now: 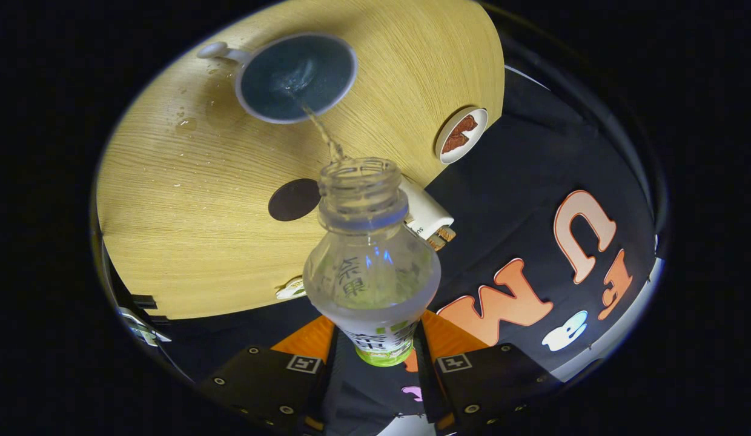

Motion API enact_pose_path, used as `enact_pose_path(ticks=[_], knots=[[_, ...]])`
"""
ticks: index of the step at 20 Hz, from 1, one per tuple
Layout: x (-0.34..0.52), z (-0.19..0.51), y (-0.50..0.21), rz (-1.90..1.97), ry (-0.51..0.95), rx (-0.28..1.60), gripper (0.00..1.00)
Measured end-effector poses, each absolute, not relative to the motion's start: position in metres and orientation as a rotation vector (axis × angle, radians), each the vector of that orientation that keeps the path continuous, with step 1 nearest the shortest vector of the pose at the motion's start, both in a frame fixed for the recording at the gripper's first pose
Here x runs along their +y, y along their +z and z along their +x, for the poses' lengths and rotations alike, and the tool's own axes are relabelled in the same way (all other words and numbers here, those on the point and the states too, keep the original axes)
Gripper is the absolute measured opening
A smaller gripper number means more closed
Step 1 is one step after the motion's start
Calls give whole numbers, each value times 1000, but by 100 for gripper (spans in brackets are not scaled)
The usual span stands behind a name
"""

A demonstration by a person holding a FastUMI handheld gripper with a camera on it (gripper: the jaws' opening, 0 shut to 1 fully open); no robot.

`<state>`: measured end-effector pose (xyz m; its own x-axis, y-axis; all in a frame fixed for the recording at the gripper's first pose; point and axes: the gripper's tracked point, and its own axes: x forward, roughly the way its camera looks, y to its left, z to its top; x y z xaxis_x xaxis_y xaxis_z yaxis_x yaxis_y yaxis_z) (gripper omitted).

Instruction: Take the bottle from table, then pour the juice into the cup, finally place the bottle on the coaster

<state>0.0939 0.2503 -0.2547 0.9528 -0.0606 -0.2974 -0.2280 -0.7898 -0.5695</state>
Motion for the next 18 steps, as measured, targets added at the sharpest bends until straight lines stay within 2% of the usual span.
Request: enact_pose_path(ticks=[13, 18], knots=[[247, 97, -248, -2484, 353, 213, 55], [244, 93, -265, -2374, 392, 231, 55]])
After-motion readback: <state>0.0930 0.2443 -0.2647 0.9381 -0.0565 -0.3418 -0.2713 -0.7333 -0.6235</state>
